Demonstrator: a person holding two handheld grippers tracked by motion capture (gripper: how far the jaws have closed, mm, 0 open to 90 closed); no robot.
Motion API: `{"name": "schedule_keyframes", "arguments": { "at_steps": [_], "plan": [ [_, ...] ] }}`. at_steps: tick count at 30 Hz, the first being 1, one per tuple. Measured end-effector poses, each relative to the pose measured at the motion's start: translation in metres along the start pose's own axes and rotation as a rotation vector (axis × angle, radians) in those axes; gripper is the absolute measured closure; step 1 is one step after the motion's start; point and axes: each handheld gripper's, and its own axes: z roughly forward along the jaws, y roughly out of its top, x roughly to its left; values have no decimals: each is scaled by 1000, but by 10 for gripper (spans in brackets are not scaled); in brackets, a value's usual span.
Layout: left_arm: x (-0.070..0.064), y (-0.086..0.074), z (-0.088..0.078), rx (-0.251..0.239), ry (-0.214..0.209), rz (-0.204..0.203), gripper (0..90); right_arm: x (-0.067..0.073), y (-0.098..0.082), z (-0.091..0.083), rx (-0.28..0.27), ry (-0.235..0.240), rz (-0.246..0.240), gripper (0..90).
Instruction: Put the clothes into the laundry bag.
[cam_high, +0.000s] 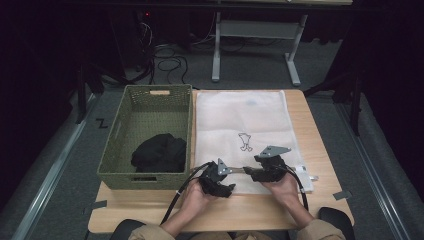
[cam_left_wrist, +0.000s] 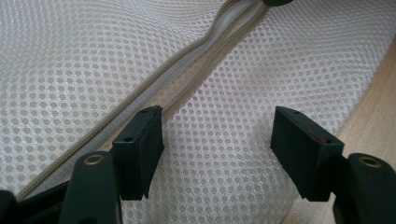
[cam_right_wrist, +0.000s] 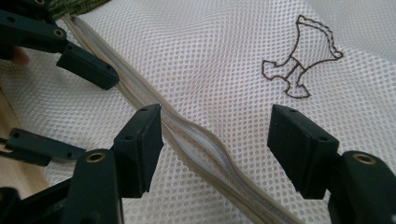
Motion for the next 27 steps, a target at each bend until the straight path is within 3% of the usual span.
{"name": "schedule_keyframes", "arguments": {
  "at_steps": [14, 23, 27],
  "plan": [
    [0, 0, 0, -2, 0, -1, 345, -1, 3, 21, 27, -11, -11, 367],
    [0, 0, 0, -2, 0, -1, 344, 0, 2, 33, 59, -19, -43, 334],
    [0, 0, 0, 1, 1, -1, 344, 1, 0, 37, 67, -13, -28, 322]
  ]
}}
